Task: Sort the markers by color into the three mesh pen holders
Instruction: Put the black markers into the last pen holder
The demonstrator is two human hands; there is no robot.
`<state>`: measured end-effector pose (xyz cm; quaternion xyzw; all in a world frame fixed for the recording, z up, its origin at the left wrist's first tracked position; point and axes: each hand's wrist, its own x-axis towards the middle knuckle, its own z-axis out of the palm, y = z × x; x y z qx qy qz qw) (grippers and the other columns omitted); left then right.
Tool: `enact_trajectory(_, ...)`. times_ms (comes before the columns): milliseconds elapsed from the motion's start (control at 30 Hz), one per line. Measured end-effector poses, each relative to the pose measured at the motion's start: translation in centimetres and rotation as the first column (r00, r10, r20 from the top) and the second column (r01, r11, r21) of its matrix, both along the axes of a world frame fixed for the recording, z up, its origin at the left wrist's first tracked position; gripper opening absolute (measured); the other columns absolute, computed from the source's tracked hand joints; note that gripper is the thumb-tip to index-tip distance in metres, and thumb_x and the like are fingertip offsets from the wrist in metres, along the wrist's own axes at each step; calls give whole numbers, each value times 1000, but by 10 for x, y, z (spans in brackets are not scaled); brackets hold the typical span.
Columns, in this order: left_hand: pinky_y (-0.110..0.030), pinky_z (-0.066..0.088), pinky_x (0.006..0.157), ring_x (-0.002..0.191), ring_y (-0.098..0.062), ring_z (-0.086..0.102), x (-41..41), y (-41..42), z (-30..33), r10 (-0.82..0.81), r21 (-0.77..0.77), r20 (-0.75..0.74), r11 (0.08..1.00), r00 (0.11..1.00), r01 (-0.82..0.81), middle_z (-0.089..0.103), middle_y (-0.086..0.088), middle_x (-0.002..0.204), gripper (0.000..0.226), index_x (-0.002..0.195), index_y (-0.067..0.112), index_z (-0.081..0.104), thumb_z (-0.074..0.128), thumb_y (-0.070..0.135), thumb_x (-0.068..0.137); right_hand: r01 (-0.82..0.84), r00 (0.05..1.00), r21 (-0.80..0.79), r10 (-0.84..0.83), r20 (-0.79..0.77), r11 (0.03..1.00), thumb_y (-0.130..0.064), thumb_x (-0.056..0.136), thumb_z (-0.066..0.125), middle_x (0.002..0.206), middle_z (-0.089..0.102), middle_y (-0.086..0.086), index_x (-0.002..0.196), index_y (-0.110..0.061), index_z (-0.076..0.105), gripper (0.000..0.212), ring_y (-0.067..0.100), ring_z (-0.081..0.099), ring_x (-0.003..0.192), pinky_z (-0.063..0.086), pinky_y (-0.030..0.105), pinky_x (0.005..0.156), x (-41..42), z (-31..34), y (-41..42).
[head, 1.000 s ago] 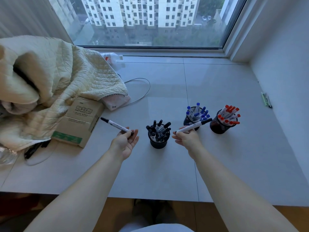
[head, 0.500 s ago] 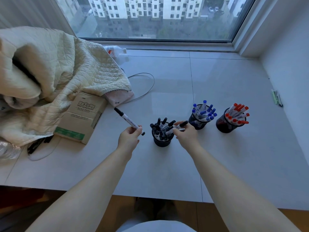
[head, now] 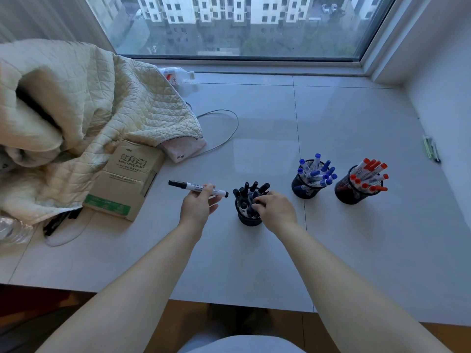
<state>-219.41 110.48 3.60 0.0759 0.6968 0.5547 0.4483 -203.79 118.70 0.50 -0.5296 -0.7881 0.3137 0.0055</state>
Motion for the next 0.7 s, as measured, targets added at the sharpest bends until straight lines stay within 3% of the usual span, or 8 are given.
enact_trajectory(100,-21,49,68,85,-8,63,-4,-2,0,10,-6,-27,1000,1000,-10,65,2,90,19,88,15,64,49,26,95,-106,982,-31,109,154,994,-36,95,40,118,50,3,112,-24,64,32,25,45,111,41,32,81,-3,-1,1)
enact_trajectory(233,-20,48,68,78,-4,63,-8,-8,-2,4,-23,-245,1000,969,-10,65,5,84,8,87,20,63,56,20,91,-281,899,45,247,361,959,-38,97,28,123,48,3,118,-23,56,38,27,41,110,36,36,83,-4,0,-5)
enact_trajectory(300,-23,49,69,78,-8,66,-9,-10,-1,14,-17,-313,1000,950,-20,65,5,81,11,81,25,57,59,17,89,-267,932,238,187,311,934,-39,94,37,115,56,3,113,-20,59,34,28,45,108,35,37,83,-2,2,-12)
enact_trajectory(367,-26,50,71,79,-14,67,-10,-10,-1,26,-9,-299,1000,954,-30,66,1,83,16,81,25,52,61,14,87,-198,978,437,145,151,878,-38,84,58,93,64,6,93,-14,66,27,30,54,94,39,36,76,-5,8,-18)
enact_trajectory(433,-26,50,72,80,-16,68,-10,-10,0,18,-14,-270,1000,963,-23,65,-4,87,16,82,23,51,61,11,87,-178,984,547,149,98,818,-37,70,73,76,64,4,78,-13,68,26,29,59,80,44,35,69,-12,9,-22)
enact_trajectory(567,-24,53,72,77,-10,68,-6,-10,0,34,7,-136,999,990,-33,67,-4,86,7,87,17,57,52,17,93,-221,966,332,160,203,917,-45,83,55,98,61,3,97,-14,63,34,26,47,104,31,35,82,-25,-1,-19)
enact_trajectory(700,-26,52,77,85,-12,67,-3,-13,-3,-58,-45,-165,998,985,51,67,-4,91,19,95,11,63,49,23,94,-139,982,342,85,167,929,-44,85,52,97,61,1,95,-17,62,31,23,46,101,26,32,77,-29,-12,-20)
